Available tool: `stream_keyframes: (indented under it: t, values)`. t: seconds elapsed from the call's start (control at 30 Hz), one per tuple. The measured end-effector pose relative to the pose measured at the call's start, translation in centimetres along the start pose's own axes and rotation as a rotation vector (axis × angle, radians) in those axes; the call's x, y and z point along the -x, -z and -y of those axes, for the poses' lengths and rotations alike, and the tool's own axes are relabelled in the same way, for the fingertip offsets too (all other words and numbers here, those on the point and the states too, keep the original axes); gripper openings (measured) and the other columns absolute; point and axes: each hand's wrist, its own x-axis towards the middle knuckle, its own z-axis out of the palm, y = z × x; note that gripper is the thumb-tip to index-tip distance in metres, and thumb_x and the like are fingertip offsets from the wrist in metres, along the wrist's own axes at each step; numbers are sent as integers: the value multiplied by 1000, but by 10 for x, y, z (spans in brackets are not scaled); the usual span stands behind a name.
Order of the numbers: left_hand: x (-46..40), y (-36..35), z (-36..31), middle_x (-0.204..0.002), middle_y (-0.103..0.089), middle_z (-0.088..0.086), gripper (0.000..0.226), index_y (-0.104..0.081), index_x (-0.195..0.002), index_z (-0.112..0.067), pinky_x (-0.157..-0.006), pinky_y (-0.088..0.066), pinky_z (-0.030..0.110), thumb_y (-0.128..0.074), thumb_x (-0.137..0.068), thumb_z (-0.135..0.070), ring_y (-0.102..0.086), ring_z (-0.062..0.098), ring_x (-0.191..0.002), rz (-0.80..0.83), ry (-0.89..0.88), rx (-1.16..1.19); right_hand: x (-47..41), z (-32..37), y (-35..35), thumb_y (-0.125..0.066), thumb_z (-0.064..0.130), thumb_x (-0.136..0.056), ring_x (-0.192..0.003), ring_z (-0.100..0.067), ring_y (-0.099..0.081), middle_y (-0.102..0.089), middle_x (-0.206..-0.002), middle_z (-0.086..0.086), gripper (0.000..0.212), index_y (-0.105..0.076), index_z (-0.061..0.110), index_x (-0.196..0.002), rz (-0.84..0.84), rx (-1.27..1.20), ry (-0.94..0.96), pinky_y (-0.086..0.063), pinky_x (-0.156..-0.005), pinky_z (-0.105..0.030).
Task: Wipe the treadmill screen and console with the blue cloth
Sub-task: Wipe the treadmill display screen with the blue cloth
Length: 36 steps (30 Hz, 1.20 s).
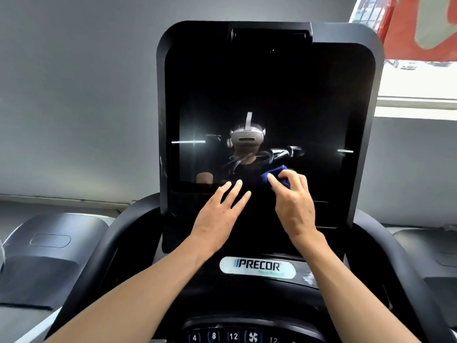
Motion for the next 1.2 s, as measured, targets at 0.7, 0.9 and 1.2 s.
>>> stream_keyframes:
  t: [0.7,0.9,1.2]
  values:
    - [9,1,22,-156,-34,21,76,-37,-155,-12,-117,-37,50,-72,-90,-32,-31,38,-144,-141,177,3,5,38,-21,-64,6,-93,-100,-26,-47,-51,-119,-7,38,-66,18,-129,-47,-70,-201,-52,-69,-33]
    - [18,-8,31,-168,-3,16,85,-3,-162,-23,-123,-25,53,-55,-100,-48,-8,38,-154,-4,209,-23,-16,95,-49,-59,3,-95,-108,-27,-47,-53,-124,-11,40,-63,15,-133,-130,-137,-427,-53,-83,-33]
    - [22,-13,40,-169,0,14,80,-3,-162,-24,-124,-19,50,-52,-102,-45,-6,37,-154,-31,174,-20,-27,87,-49,-59,3,-95,-102,-29,-47,-53,-121,-12,40,-64,15,-132,-209,-149,-555,-48,-81,-31]
